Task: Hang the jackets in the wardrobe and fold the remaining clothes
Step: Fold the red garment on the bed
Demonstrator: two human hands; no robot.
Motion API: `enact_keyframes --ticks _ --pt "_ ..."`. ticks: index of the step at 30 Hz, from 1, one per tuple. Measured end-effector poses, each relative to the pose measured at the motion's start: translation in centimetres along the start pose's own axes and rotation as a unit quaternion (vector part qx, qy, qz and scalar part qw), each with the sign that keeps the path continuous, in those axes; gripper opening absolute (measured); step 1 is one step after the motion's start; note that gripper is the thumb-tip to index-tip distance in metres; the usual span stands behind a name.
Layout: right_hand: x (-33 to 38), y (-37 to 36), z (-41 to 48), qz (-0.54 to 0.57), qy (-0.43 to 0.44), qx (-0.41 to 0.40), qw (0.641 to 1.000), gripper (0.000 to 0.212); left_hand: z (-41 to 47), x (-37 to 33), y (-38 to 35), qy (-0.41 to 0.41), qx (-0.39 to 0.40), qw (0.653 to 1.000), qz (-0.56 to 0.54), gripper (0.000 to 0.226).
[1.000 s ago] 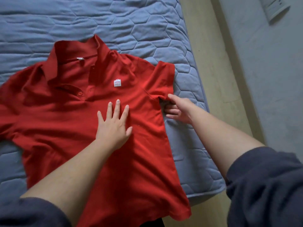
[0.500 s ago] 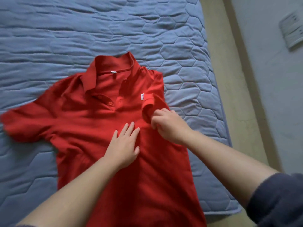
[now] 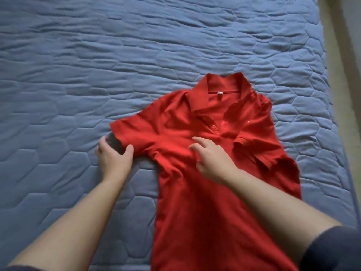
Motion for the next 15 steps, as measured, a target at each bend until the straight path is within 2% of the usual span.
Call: enact_keyframes --ticks 1,3,5,7,9,11,13,15 --pt "1.3 -0.7 1.1 0.008 -0.009 0.014 1.000 0.059 1.1 1.6 -0.5 0.088 0.014 0.991 -0.098 0.073" --pt "3.2 -2.3 2.9 0.015 -0.030 0.051 0.998 0.066 2.0 3.9 -2.6 0.246 0.057 0.931 -0.265 0.055" --pt "4.1 -3.9 3.9 0.003 -0.049 0.085 0.995 0.071 2.3 4.3 -4.2 0.302 0.115 0.895 -0.308 0.034" --pt "4.0 -4.7 4.2 0.006 -0.060 0.102 0.993 0.072 2.3 4.5 -4.9 0.315 0.162 0.891 -0.283 0.023" --pt "3.4 -4.5 4.2 0.063 -0.066 0.089 0.992 0.071 2.9 3.6 -4.2 0.245 0.151 0.932 -0.219 0.011" --pt "2.3 -3.5 3.9 0.190 -0.095 0.046 0.976 0.063 3.1 0.4 -2.9 0.086 0.104 0.983 -0.126 0.007" --pt "0.2 -2.4 2.9 0.328 -0.160 -0.002 0.931 0.051 0.8 -4.4 -3.1 -0.047 0.116 0.984 -0.130 0.014" --pt "-3.0 -1.8 1.3 0.414 -0.232 -0.035 0.879 0.040 -3.3 -8.9 -5.4 -0.159 0.205 0.957 -0.131 0.023"
Point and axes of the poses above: each hand's wrist, its own z-axis towards the middle knuckle, its own y-axis out of the back of the hand, x = y × z, the point moved 8 cm from there along z, towards the middle knuckle, and after that the axes turned 12 degrees about -z, right-handed, at the moved point
